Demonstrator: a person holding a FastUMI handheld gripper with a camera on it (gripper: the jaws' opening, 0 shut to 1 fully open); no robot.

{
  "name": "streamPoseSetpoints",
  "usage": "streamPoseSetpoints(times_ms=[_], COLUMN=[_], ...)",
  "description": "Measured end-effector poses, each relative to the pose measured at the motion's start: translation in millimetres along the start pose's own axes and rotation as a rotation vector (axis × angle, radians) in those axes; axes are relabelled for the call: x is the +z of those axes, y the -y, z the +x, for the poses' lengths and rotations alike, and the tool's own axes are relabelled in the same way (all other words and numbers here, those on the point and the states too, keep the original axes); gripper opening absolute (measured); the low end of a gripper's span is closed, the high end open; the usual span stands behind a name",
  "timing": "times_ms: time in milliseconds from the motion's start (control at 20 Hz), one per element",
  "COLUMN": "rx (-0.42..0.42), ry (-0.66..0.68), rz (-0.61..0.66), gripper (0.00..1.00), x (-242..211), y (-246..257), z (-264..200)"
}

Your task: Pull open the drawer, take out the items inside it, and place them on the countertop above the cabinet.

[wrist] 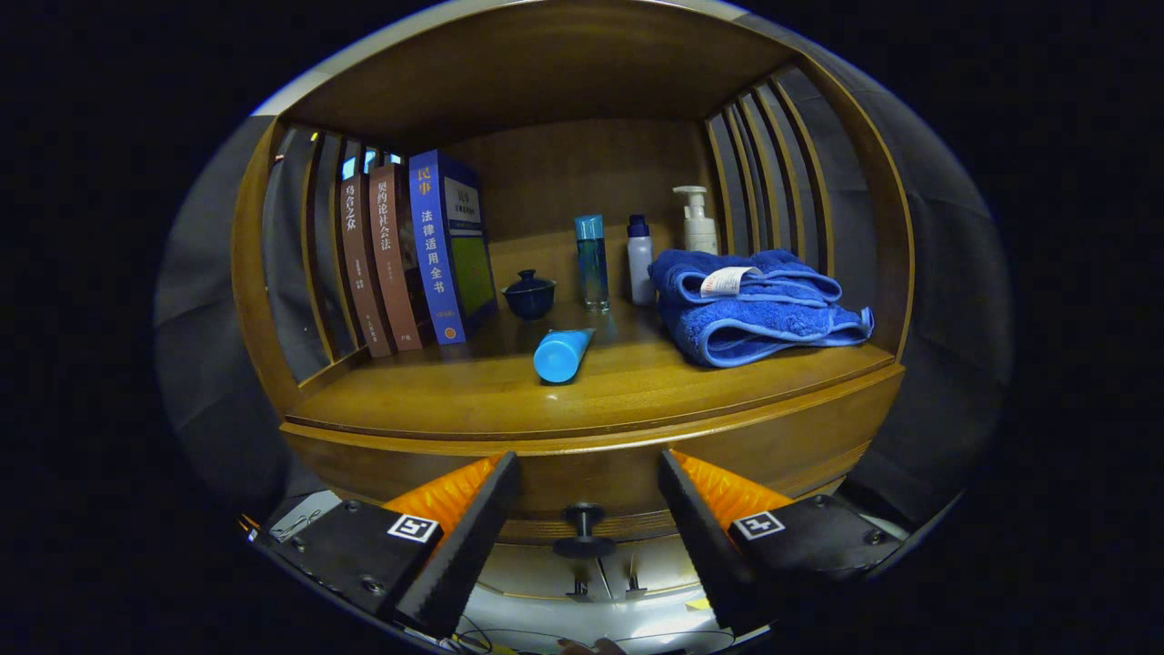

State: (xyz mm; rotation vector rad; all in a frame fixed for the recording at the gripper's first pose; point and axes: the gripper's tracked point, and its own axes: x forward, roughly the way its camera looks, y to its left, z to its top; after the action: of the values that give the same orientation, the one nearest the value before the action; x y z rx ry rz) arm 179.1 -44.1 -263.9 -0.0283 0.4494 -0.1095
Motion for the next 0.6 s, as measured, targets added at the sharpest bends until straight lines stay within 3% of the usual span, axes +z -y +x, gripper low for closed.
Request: streamPoseSetpoints(times_ms=[300,600], rx=[0.008,0.052], ry=[0.068,0.173], rz=[-0.027,-0.074], gripper=[1.0,1.0], x=[47.4,149.9], y=[3.4,-3.9], z=[-24.1,-80.7])
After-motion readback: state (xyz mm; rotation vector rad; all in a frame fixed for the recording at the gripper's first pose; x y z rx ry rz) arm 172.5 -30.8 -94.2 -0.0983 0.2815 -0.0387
